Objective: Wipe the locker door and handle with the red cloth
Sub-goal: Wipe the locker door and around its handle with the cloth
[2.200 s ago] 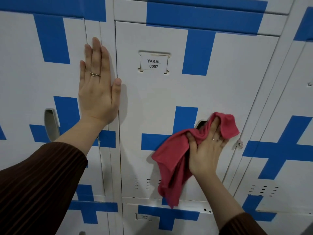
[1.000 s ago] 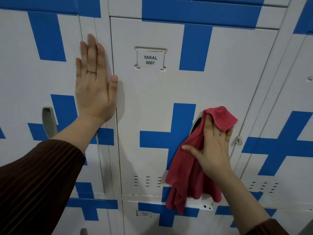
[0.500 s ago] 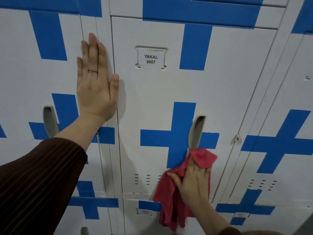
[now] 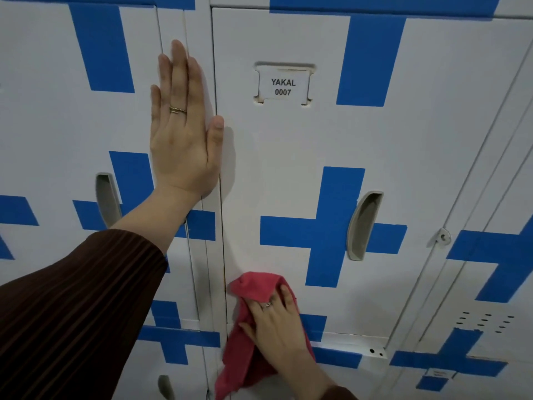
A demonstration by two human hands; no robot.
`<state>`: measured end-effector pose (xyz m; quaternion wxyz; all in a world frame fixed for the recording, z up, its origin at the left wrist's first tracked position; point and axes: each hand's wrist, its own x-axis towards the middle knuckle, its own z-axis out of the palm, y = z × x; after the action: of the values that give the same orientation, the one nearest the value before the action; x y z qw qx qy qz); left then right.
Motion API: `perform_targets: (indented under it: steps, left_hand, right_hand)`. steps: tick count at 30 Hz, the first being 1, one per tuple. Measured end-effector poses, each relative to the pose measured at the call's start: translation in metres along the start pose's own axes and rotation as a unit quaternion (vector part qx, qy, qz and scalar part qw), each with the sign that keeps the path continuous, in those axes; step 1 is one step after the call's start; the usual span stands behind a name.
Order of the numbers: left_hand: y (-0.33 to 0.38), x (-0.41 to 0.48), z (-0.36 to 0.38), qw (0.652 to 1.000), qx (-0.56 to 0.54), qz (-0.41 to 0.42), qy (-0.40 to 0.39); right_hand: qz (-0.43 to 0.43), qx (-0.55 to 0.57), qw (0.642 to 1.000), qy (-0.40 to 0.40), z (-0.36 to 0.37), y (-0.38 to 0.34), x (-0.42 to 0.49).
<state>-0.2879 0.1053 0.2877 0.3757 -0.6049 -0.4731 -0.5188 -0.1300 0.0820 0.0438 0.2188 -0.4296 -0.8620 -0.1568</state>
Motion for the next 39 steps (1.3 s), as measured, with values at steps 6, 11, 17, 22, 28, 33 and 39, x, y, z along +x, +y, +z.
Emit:
perform_targets:
  steps: [6,11,17,22,28,33,39]
  left_hand:
    - [0.000,0.000,0.000,1.000,0.001,0.001,0.003]
    - [0.001,-0.001,-0.001,1.000,0.000,0.000,0.003]
    - [0.001,0.000,-0.001,1.000,-0.002,0.001,0.003]
    - [0.001,0.000,0.000,1.000,-0.001,-0.002,0.002]
    - [0.001,0.000,0.000,1.000,0.001,-0.005,0.000]
    - [0.001,0.000,0.000,1.000,-0.001,-0.003,0.002]
    - [0.000,0.000,0.000,1.000,-0.004,-0.003,0.000]
  right_hand:
    - [0.054,-0.024,0.997,-0.054,-0.004,0.062,-0.046]
    - [0.122,-0.042,0.989,-0.075,-0.007,0.109,-0.082]
    - [0.173,-0.048,0.982,-0.052,-0.015,0.135,-0.104]
    - [0.211,-0.018,0.976,-0.055,-0.014,0.120,-0.093]
    - [0.118,-0.038,0.991,-0.042,-0.006,0.048,-0.042]
    - [0.031,-0.027,0.999,-0.028,0.001,-0.001,-0.009]
    - [0.032,-0.008,0.999,-0.040,-0.001,0.034,-0.029]
